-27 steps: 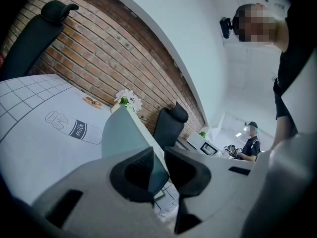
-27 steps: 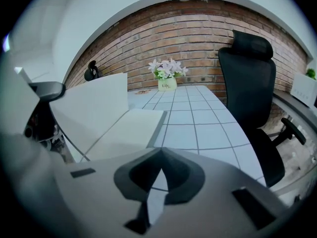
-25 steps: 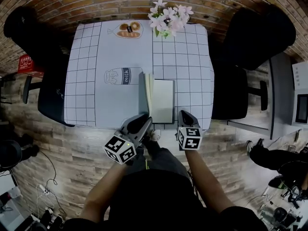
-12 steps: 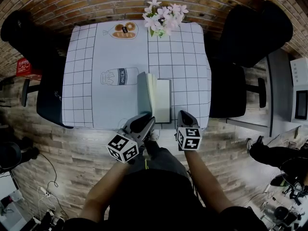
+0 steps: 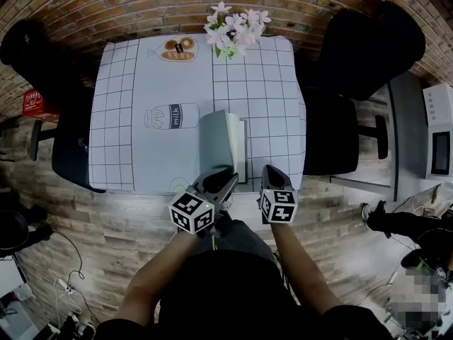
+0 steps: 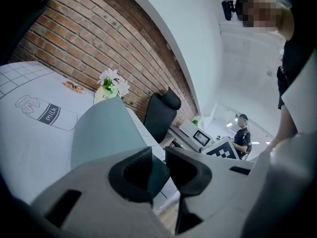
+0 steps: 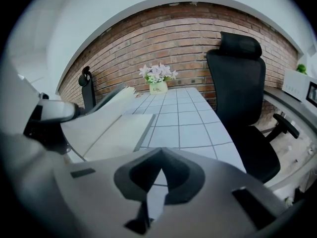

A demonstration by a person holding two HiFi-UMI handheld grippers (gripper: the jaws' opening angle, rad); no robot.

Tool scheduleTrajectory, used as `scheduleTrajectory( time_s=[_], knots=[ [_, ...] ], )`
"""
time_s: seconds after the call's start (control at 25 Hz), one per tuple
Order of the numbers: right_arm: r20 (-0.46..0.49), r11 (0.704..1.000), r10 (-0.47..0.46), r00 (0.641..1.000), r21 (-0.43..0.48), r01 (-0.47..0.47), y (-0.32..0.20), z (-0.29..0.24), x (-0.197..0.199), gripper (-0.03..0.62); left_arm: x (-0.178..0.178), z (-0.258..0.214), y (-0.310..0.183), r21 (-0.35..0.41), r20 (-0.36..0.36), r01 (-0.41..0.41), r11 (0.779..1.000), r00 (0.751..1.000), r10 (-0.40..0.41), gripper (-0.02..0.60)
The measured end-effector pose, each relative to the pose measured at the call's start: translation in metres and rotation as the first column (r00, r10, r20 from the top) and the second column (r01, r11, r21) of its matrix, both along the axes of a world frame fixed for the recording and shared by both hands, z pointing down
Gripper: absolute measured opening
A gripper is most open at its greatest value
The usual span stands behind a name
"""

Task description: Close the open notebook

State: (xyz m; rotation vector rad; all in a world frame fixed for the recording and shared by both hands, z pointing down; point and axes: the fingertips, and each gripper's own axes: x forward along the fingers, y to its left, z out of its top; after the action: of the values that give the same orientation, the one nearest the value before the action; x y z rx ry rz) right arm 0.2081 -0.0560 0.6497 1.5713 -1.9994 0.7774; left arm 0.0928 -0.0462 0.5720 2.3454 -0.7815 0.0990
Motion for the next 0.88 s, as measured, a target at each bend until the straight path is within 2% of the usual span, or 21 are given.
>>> scheduleTrajectory(
  time_s=[0.28,0.44,0.56,0.6,0.68,0.72,0.88],
  knots=[
    [-0.006,1.000,0.008,1.000,0.003,-0.008,0.004,-0.002,0.008,0.014,0.034,0.024,0.003,-0.055,0.019,-0.101,0.993,0.995,0.102,0.083],
    [-0.006,1.000,0.014,1.000,0.006,-0.014,0.008,-0.004,0.012,0.014,0.040,0.036,0.004,-0.072,0.046,-0.115,0.991,0.992,0.118,0.083],
    [-0.006,1.000,0.019,1.000,0.006,-0.019,0.010,-0.005,0.015,0.014,0.045,0.042,0.005,-0.099,0.037,-0.145,0.984,0.988,0.150,0.083],
    [-0.005,1.000,0.021,1.000,0.005,-0.021,0.010,-0.005,0.015,0.014,0.048,0.045,0.006,-0.121,0.021,-0.162,0.979,0.986,0.166,0.091],
    [-0.005,1.000,0.022,1.000,0.004,-0.022,0.012,-0.004,0.016,0.014,0.053,0.047,0.006,-0.168,-0.029,-0.179,0.969,0.984,0.176,0.164],
    [-0.005,1.000,0.022,1.000,0.004,-0.022,0.013,-0.004,0.016,0.014,0.053,0.047,0.004,-0.179,-0.046,-0.175,0.968,0.985,0.169,0.172],
    [-0.009,1.000,0.016,1.000,0.015,-0.016,0.013,-0.007,0.014,0.014,0.046,0.042,-0.006,-0.138,-0.016,-0.149,0.979,0.989,0.149,0.164]
  ],
)
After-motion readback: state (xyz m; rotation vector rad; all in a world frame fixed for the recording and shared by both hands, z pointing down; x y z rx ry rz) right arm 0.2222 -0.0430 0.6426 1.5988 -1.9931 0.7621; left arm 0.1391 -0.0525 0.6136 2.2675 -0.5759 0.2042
